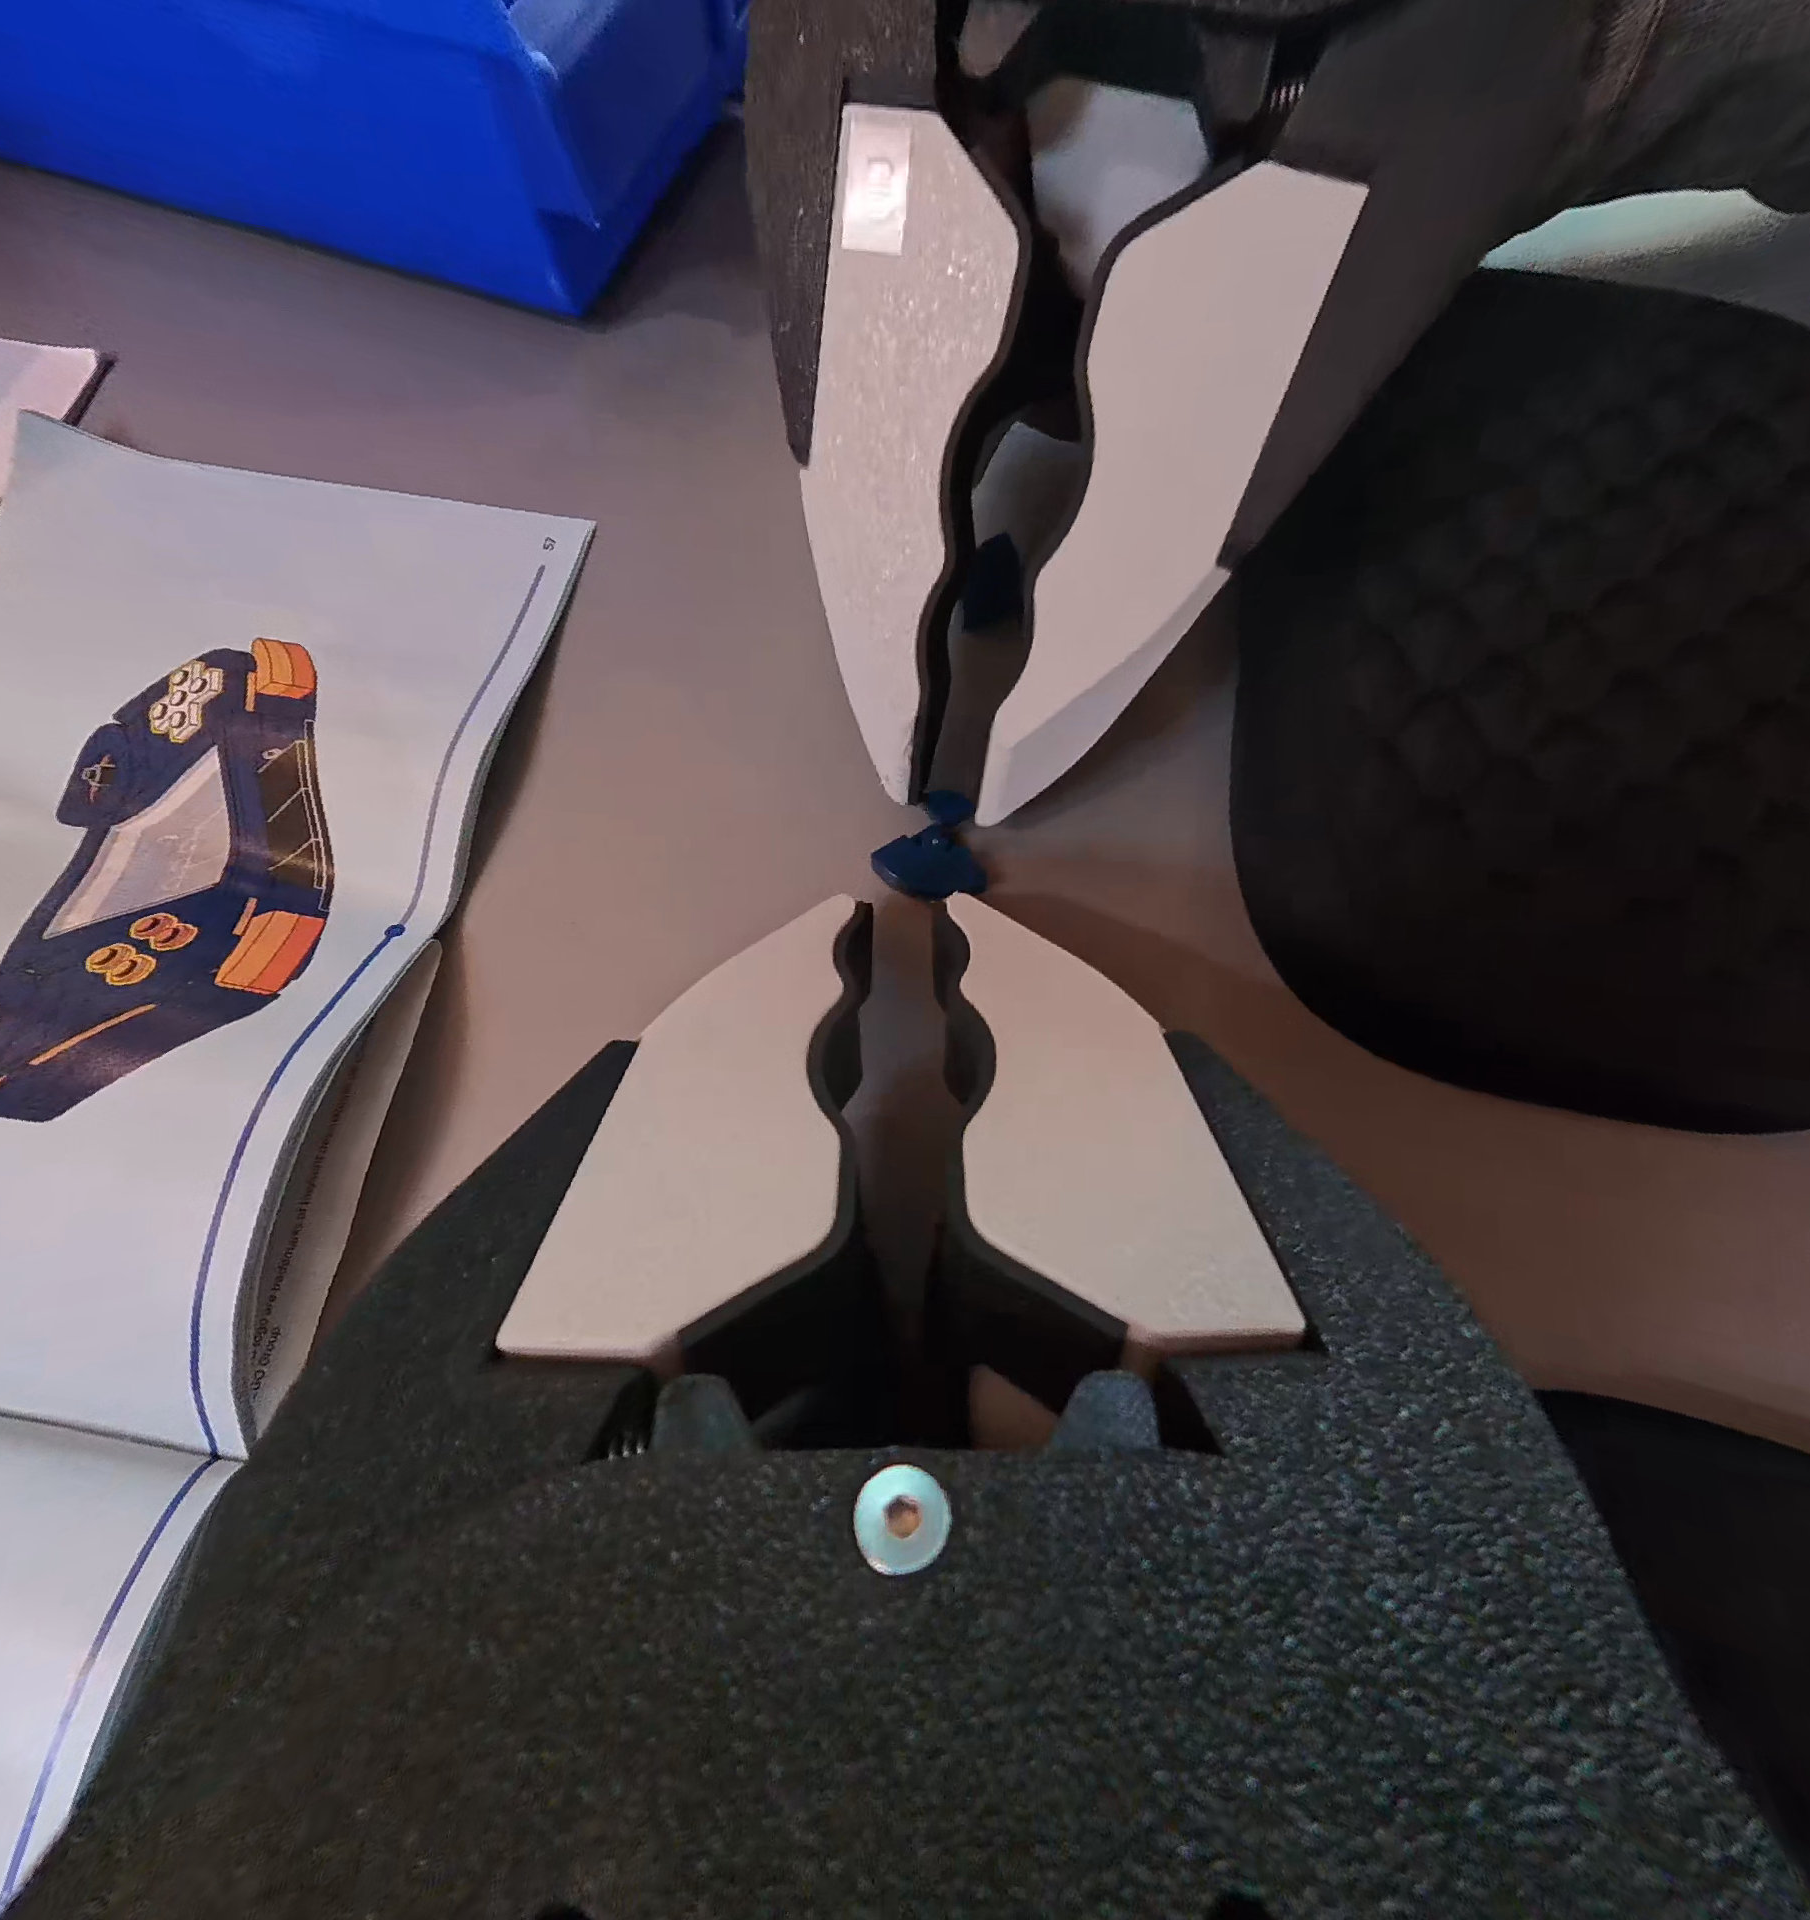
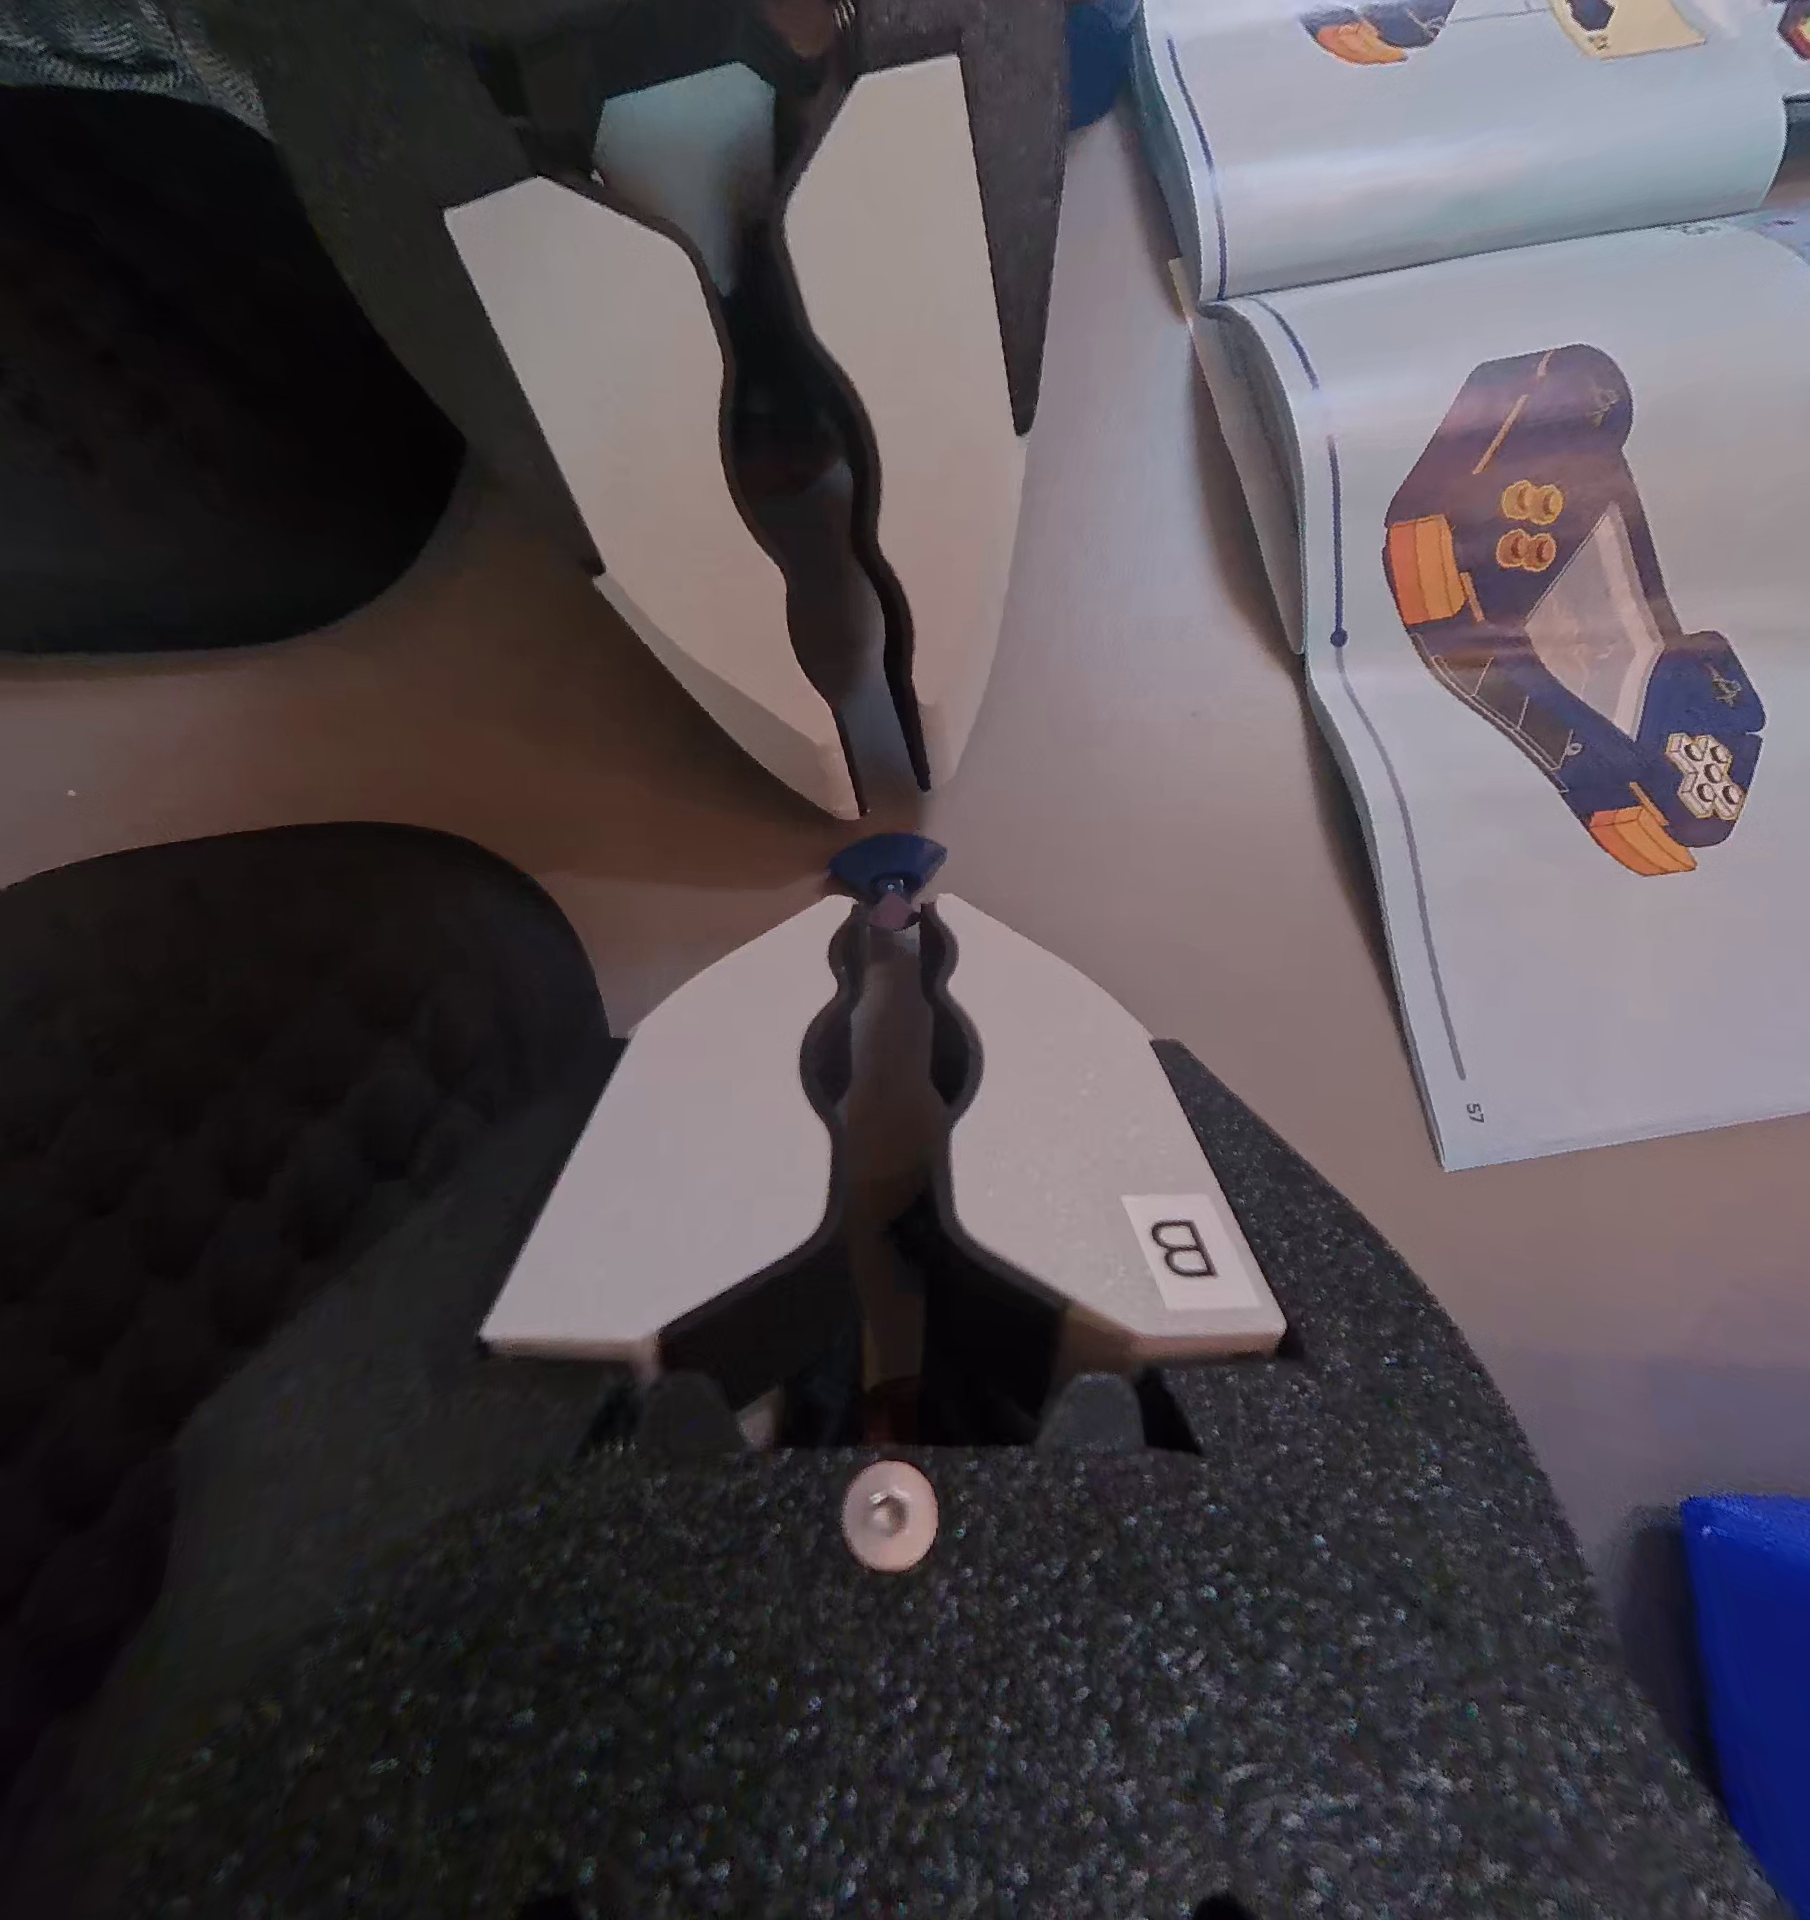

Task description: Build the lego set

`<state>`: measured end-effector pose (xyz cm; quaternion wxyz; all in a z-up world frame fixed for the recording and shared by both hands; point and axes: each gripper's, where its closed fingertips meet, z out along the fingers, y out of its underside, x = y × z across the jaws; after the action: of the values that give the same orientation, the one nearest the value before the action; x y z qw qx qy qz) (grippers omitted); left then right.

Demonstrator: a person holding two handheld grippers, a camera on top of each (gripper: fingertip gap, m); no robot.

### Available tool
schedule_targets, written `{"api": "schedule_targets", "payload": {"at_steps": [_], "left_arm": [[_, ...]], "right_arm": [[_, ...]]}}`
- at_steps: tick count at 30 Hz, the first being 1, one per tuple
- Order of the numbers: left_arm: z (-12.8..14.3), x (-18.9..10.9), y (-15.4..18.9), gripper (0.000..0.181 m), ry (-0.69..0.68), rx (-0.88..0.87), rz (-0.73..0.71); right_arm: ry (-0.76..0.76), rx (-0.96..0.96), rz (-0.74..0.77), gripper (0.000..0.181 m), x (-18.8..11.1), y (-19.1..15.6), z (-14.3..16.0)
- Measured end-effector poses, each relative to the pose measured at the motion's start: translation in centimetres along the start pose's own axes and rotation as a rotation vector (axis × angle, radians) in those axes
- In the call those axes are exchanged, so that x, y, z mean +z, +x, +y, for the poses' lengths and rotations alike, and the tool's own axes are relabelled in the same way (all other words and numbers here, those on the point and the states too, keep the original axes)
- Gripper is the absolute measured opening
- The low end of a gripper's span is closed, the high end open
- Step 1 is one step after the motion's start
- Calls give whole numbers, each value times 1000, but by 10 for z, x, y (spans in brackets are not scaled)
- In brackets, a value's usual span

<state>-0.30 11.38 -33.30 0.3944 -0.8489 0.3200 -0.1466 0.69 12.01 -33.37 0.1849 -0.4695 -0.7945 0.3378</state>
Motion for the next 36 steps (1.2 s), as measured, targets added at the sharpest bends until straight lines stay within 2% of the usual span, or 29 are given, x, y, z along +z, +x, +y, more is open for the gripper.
{"api": "schedule_targets", "payload": {"at_steps": [11,17,21,24,29,32,36], "left_arm": [[1,0,1,11,-2,5,6],[-3,-4,1,12,32,-15,15],[-2,-3,1,12,24,-5,11],[-2,-4,1,12,30,-6,12],[-2,-4,1,12,34,-13,17],[-2,-5,1,12,37,-14,18],[-2,-4,2,13,32,-14,22]], "right_arm": [[-20,-73,-29,9,-3,-4,1],[-193,-326,-106,9,-9,-10,17],[-232,-354,-186,13,-8,-11,17],[-231,-365,-186,18,-8,-8,16],[-186,-288,-116,23,-14,-4,14],[-123,-191,-66,0,-21,-8,12],[-54,-97,-114,0,-20,-25,13]]}}
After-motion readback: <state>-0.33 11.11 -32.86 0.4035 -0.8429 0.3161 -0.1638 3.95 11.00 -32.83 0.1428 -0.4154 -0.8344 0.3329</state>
